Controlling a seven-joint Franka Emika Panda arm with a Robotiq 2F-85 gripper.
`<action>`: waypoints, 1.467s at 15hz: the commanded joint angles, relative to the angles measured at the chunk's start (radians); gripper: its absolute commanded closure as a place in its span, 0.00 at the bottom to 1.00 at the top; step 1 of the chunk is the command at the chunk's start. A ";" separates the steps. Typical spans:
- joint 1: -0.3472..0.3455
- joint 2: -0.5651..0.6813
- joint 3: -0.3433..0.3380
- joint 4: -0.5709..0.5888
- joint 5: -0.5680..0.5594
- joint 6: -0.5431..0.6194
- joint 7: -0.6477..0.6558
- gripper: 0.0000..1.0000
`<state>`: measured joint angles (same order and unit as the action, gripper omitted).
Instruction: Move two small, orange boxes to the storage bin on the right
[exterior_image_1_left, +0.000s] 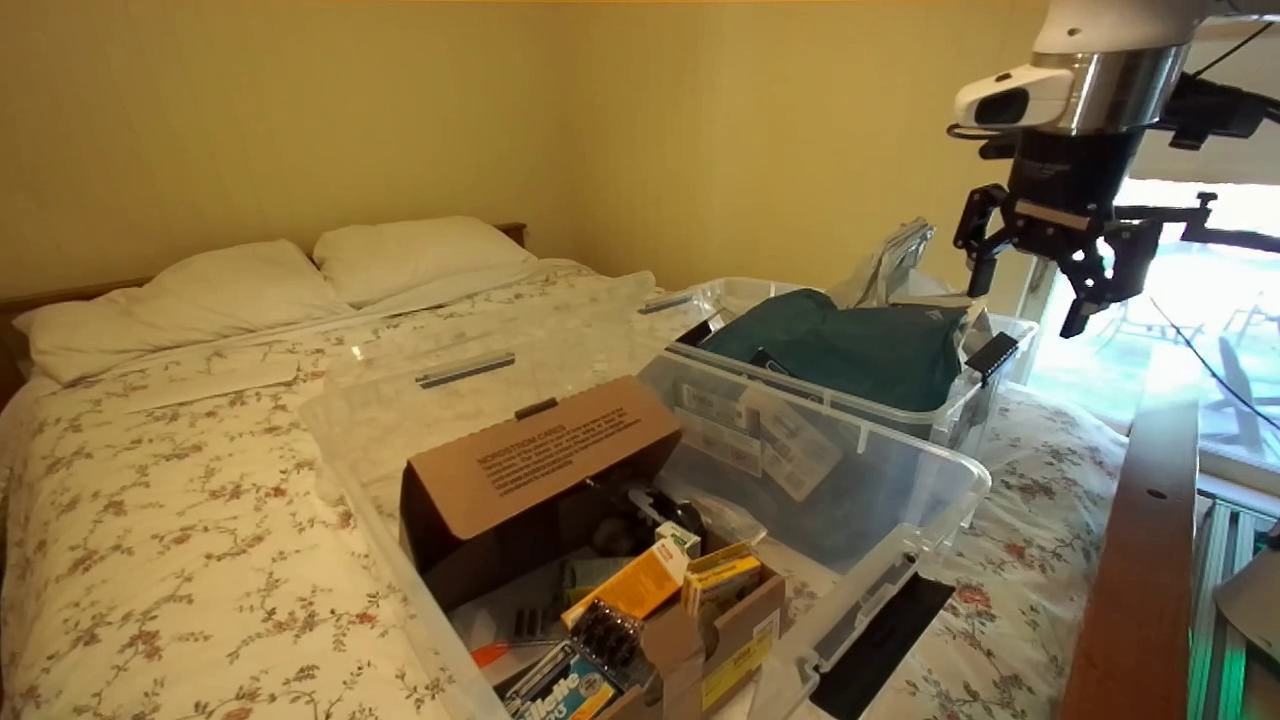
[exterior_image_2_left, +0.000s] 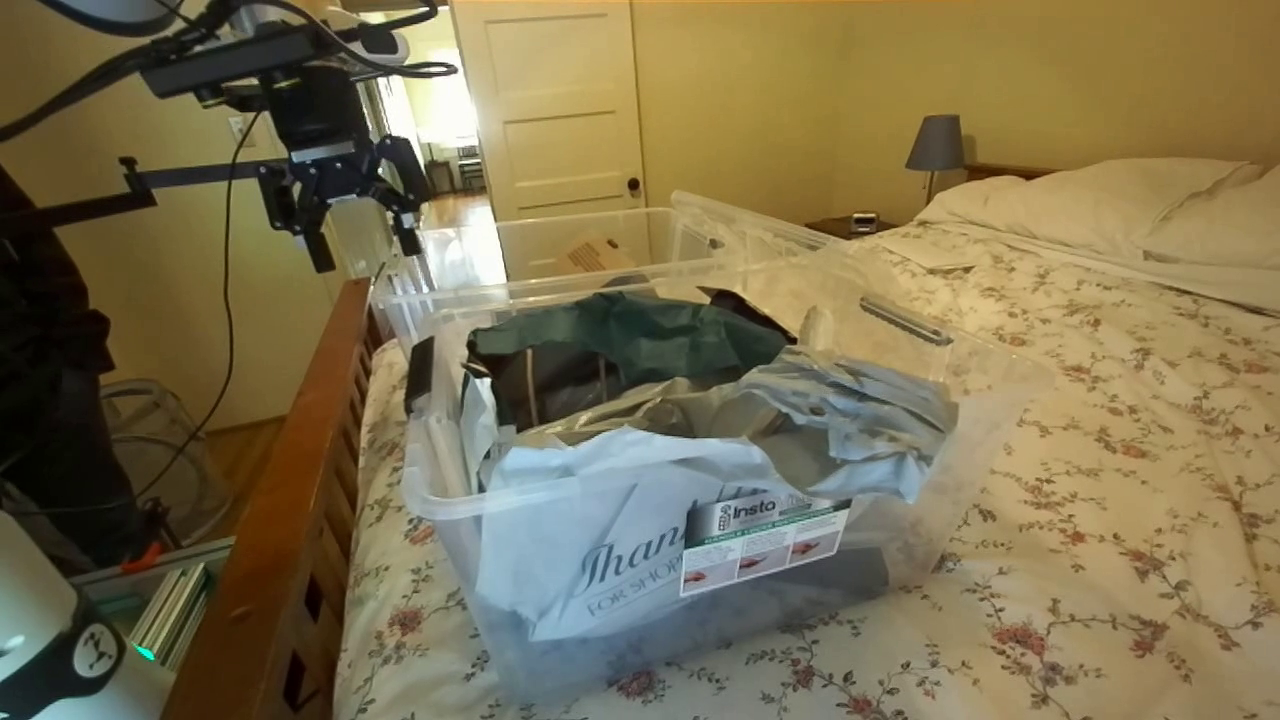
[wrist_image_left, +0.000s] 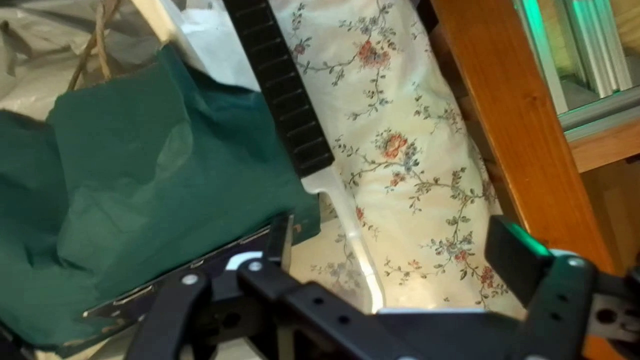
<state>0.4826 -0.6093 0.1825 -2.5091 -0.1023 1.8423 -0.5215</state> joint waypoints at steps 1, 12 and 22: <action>0.038 0.057 0.026 0.011 0.030 0.218 -0.024 0.00; 0.216 0.606 0.157 0.314 0.080 0.681 -0.221 0.00; 0.052 0.924 0.224 0.662 0.036 0.478 -0.491 0.00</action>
<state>0.5701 0.3089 0.3667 -1.8517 -0.0479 2.3235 -1.0248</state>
